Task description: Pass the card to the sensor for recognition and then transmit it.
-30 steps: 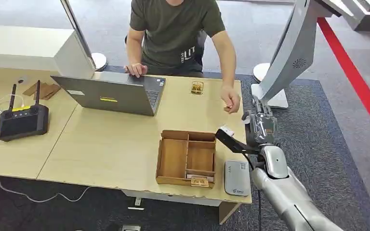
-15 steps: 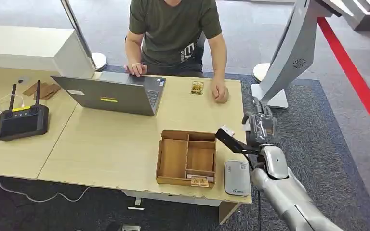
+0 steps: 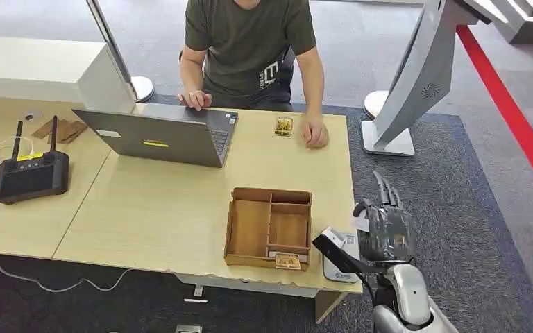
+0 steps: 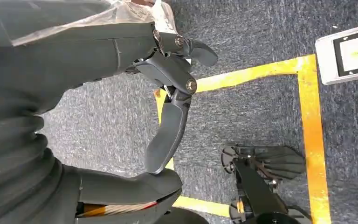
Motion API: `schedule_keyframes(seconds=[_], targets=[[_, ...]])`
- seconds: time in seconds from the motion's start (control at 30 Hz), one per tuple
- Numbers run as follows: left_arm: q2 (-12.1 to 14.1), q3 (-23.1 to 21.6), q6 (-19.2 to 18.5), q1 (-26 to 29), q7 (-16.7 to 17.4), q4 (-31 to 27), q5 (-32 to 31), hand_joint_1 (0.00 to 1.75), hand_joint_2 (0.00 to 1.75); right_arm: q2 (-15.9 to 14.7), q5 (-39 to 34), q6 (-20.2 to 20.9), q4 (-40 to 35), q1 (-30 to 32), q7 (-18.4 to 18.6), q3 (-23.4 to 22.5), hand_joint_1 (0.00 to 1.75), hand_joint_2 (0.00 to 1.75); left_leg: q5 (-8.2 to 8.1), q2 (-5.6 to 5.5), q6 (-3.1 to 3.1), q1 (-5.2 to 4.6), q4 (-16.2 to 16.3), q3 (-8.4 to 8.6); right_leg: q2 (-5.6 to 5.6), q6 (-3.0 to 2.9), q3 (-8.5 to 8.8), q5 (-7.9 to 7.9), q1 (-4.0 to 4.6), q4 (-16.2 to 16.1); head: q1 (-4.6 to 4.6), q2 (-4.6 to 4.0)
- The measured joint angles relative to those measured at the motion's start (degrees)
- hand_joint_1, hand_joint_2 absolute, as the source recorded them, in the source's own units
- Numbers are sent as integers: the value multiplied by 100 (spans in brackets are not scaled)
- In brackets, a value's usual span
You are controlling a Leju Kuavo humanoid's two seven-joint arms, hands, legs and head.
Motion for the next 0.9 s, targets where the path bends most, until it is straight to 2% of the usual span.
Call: schedule_keyframes(seconds=[0.23,0.4,0.57,0.67,0.9], targets=[[0,44,2,1,-7,0,15,0,175,-190,-74,-11,-600,425,-85,22,175,175,4,6,0,0,0,4,0,-1,4,3,0,1,0,0],[0,55,-11,-6,-15,0,-7,0,175,-212,-90,75,-800,593,-129,83,175,175,3,7,0,0,0,2,0,-2,4,2,0,2,0,0],[0,55,-20,-10,-17,-2,-48,0,175,-155,-254,210,-773,623,-240,142,175,175,3,7,0,0,-1,1,0,-2,3,2,0,2,0,0],[0,55,-28,-14,-17,-2,-74,0,175,-94,-609,286,-645,622,-422,153,175,175,3,7,0,0,-1,1,0,-2,3,2,0,2,0,0],[0,55,-28,-15,-17,0,-77,0,175,-85,-643,289,-622,622,-446,153,175,175,3,7,0,0,-1,1,0,-2,3,2,0,2,0,0]])
